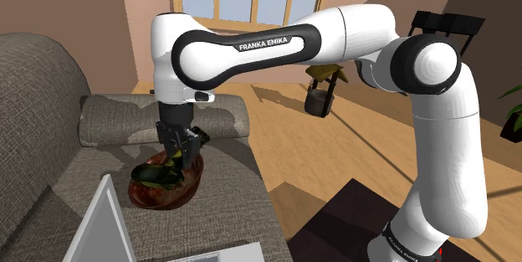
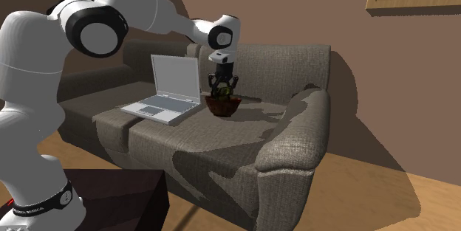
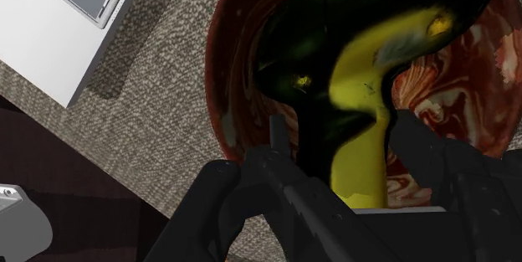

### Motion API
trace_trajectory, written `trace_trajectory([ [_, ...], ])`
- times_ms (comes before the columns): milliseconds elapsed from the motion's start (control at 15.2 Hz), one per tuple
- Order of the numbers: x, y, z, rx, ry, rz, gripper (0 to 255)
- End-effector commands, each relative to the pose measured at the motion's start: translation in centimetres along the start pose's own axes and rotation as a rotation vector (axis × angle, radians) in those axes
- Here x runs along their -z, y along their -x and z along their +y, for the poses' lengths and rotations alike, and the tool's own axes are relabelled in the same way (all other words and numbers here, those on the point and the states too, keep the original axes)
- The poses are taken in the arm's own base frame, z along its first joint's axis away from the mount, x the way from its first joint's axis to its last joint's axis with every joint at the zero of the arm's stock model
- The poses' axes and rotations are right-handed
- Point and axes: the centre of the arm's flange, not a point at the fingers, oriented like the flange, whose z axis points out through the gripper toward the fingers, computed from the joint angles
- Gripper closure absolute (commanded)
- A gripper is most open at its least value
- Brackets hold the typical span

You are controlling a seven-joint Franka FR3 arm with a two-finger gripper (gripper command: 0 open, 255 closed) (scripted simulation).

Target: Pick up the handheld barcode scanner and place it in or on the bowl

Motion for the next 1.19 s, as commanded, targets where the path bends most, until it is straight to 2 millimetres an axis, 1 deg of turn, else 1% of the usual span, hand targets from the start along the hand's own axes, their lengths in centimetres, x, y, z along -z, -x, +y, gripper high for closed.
trace_trajectory([
  [0,0.0,0.0,0.0,0.000,-0.001,0.000,0],
  [330,0.0,0.0,0.0,0.000,-0.001,0.000,0],
  [528,4.0,0.0,0.0,0.000,-0.001,0.000,0],
  [594,5.0,0.0,0.0,0.000,-0.001,0.000,0],
  [1122,5.0,0.0,0.0,0.000,-0.001,0.000,0],
])
